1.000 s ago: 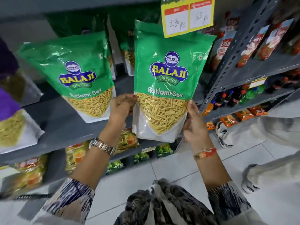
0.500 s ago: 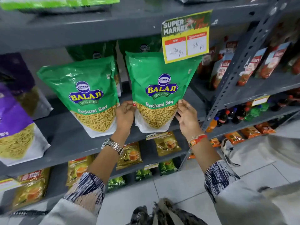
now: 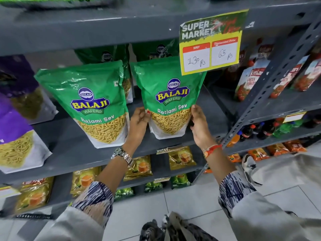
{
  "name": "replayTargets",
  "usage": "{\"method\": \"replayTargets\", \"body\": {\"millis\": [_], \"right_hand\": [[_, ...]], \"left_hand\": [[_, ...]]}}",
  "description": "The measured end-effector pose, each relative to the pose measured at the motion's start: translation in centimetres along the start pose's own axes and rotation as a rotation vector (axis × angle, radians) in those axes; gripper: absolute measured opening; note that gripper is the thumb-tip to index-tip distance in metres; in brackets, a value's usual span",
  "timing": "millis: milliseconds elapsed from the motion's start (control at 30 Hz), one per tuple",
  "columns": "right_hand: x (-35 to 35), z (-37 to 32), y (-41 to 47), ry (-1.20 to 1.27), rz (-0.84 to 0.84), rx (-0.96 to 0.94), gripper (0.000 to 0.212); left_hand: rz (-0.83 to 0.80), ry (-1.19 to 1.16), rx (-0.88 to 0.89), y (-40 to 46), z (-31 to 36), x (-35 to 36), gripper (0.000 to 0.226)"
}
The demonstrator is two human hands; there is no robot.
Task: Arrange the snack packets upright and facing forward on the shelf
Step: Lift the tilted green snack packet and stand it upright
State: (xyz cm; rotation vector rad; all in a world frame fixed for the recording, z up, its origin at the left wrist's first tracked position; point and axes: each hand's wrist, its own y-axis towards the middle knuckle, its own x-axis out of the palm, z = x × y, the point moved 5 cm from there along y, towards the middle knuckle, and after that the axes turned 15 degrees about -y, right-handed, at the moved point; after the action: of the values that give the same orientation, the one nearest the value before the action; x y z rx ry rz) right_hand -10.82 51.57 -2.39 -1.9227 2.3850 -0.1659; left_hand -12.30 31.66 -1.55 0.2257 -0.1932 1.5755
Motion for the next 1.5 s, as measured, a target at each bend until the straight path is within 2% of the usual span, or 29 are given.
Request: {"method": "replayTargets", "body": {"millis": [100,267,500,567,667,767,867,933,967,1033,1067,1167,1300,1367,1500], "right_hand": [[0.7,0.5,-0.3,0.005,-0.058,0.009,0.039],[1.3,0.5,-0.6,0.024,-0.055,-0.008,0.040],[1.4,1.1,-0.7,0.009,-0.031,0.005,0.039],[1.3,1.4,-0.8,0.019,0.009,0.015,0.037],[0.8,1.7,-1.6,0.057,0.160,-0.005,0.036],[0.4,2.7,-3.3,0.099,0.337,-0.039,0.026],[1.7,3.5,-5.3,0.094,0.380,-0.104,0.011],[3.5,3.6,-6.1,0.071,0.333,-0.136,0.011],[4.6,3.4,-6.4,0.062,0.296,-0.158,0.011],[7.2,2.9,-6.6,0.010,0.186,-0.204,0.007],[8.8,2.6,-6.7,-0.039,0.105,-0.226,0.005],[13.7,1.8,-6.7,-0.171,-0.159,-0.238,0.015],[17.8,1.7,-5.5,-0.345,-0.331,-0.121,0.056],[18.5,1.3,-5.1,-0.347,-0.348,-0.055,0.059],[18.7,1.3,-4.8,-0.315,-0.408,-0.024,0.055]], "left_hand": [[-0.074,-0.043,-0.067,-0.4,-0.4,0.8,0.023],[-0.037,-0.036,-0.107,-0.5,-0.2,0.1,0.034],[-0.030,-0.013,-0.125,-0.7,-0.3,-0.2,0.023],[-0.019,0.040,-0.119,-0.7,-1.1,-0.7,0.026],[0.055,0.148,-0.044,-2.2,-1.6,-1.2,0.044],[0.132,0.159,0.110,-5.7,-1.4,-2.6,0.035],[0.415,0.107,0.361,-8.9,-0.2,-6.6,0.023],[0.667,0.080,0.521,-10.0,1.6,-9.5,0.027],[0.763,0.046,0.547,-9.8,2.2,-10.9,0.026],[0.870,-0.004,0.527,-8.5,3.1,-13.4,0.021],[0.875,-0.020,0.495,-7.5,3.4,-14.5,0.021],[0.757,-0.097,0.345,-4.4,5.0,-16.0,0.036],[0.574,-0.330,0.045,-2.4,4.9,-15.5,0.045],[0.490,-0.369,-0.026,-2.4,4.2,-15.3,0.043],[0.469,-0.282,-0.041,-2.5,3.1,-16.3,0.037]]}}
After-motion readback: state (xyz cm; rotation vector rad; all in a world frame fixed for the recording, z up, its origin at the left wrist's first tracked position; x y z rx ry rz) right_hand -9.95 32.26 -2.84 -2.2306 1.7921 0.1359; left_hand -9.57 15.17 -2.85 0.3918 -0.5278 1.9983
